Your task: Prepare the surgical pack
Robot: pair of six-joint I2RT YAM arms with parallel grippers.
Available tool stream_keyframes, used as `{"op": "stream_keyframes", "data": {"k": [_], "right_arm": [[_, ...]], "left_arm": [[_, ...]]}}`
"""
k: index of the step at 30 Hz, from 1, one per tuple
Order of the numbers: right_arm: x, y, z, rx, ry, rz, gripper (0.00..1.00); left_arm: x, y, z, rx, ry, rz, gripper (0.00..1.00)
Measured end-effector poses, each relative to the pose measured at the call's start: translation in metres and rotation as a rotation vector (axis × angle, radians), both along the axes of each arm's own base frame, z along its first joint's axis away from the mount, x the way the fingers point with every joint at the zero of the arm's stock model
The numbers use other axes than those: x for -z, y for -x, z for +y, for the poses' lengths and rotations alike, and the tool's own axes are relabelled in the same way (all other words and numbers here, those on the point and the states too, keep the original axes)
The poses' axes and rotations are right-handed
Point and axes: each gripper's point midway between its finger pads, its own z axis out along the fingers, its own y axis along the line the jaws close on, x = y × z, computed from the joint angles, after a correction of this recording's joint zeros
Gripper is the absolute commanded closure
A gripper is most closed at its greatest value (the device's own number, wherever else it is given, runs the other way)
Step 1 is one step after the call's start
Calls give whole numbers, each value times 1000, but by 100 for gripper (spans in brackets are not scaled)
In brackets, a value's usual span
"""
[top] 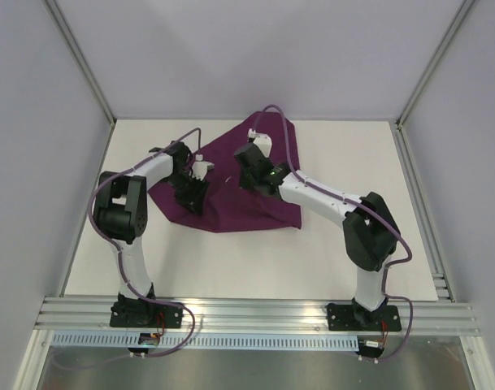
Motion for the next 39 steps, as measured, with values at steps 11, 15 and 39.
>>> {"op": "stream_keyframes", "data": {"k": [11, 15, 39], "right_arm": [[45, -2, 14, 22, 61, 58, 98], [44, -5, 13, 18, 58, 52, 96], [64, -6, -13, 26, 37, 99, 99]], "left_arm": [[-2, -26, -9, 22, -15, -43, 46], [-14, -39, -12, 31, -2, -89, 41], [-53, -79, -48, 49, 148, -207, 36]]}}
